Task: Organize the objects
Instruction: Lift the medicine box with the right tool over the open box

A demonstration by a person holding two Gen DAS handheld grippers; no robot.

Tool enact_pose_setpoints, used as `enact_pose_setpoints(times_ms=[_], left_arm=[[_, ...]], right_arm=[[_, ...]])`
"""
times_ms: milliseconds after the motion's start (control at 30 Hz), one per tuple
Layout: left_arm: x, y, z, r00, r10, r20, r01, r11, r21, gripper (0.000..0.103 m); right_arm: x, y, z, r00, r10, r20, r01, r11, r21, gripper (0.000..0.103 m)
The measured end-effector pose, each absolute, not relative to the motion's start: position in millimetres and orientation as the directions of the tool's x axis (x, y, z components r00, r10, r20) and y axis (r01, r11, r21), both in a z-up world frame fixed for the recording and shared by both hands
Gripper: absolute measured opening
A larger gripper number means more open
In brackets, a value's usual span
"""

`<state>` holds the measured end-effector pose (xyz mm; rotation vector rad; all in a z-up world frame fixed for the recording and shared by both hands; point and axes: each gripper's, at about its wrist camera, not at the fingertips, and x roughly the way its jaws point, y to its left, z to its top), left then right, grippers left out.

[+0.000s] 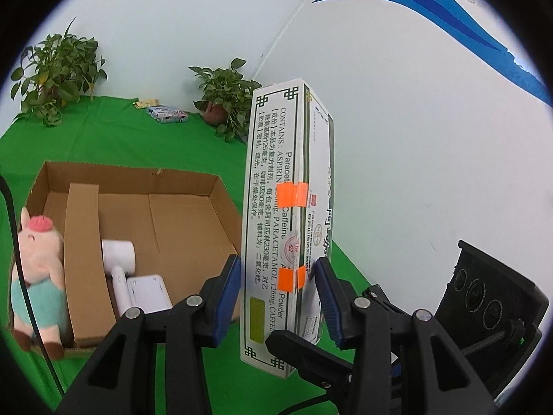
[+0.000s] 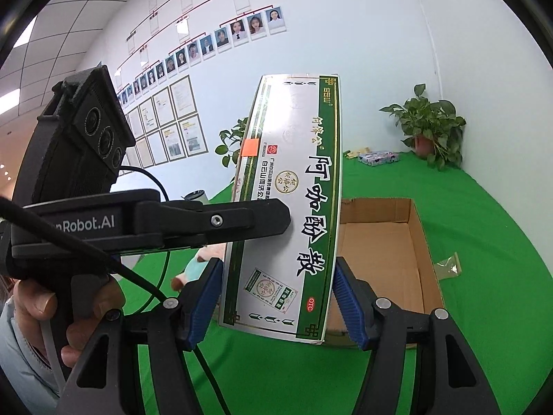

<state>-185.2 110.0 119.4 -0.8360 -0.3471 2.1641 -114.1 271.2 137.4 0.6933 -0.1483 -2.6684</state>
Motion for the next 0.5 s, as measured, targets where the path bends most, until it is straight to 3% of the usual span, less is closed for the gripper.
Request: enact_pose_setpoints(times_ms=[300,500], left_arm=[[-227.4,123.7,123.2,-0.47,0.735,-0.489,-0.55,-0.677,-0.489,0.042],[-268.1,130.1,93.1,-0.421,0.723,-0.547,-0.504,-0.688,-0.522,0.042]], right_arm=[[-169.8,281.3,145.5,-0.783,-0.391,-0.484,0.32,-0.92,0.225,0.061],[-216.8,286.6,122.8,-0.733,-0.398,-0.552,0.296,-0.917,0.268,0.061]])
